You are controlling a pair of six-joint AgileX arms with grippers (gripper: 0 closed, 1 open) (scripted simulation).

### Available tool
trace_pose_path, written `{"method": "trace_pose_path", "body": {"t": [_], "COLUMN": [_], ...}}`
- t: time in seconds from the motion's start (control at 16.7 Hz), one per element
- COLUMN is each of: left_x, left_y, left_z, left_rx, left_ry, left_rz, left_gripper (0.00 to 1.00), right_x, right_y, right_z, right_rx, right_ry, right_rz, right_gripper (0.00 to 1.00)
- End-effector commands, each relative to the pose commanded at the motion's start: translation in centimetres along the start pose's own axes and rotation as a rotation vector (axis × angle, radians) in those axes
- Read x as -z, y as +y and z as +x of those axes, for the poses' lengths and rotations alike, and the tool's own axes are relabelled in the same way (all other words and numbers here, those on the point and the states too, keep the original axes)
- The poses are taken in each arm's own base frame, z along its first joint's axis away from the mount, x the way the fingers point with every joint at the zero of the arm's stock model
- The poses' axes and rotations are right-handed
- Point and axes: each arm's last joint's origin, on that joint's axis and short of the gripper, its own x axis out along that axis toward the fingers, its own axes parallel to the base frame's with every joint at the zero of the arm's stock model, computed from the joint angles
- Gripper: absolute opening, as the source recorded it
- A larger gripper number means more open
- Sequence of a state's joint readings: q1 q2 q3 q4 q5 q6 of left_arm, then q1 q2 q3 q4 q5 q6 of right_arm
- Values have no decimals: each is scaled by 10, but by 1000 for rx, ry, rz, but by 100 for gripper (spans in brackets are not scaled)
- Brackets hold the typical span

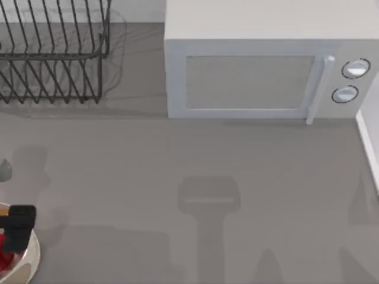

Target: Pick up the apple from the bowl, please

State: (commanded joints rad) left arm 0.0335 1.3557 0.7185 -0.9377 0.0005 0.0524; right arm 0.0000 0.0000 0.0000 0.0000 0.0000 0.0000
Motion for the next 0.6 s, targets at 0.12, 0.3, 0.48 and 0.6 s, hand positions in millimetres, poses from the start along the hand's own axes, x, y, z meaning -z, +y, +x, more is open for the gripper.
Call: {"method": "trace_pose_path", "body": {"t": [0.12, 0.3, 0.48, 0.6], "left_x": [-3, 0, 5, 5], "left_y": [0, 0, 0, 0], "left_z": [23, 54, 70, 71], "left_rx": [-1, -2, 0, 0], "left_ry": [-21, -26, -5, -4], "left_rz": [-1, -2, -2, -2], "left_gripper": [100, 100, 100, 100], "right_x": [0, 0, 0, 0], "right_y": [0, 0, 0, 0], "right_z": [0, 0, 0, 0], "right_rx": [0, 0, 0, 0], "right_ry": [0, 0, 0, 0], "right_rz": [0, 0, 0, 0], "right_gripper": [100, 100, 100, 100]}}
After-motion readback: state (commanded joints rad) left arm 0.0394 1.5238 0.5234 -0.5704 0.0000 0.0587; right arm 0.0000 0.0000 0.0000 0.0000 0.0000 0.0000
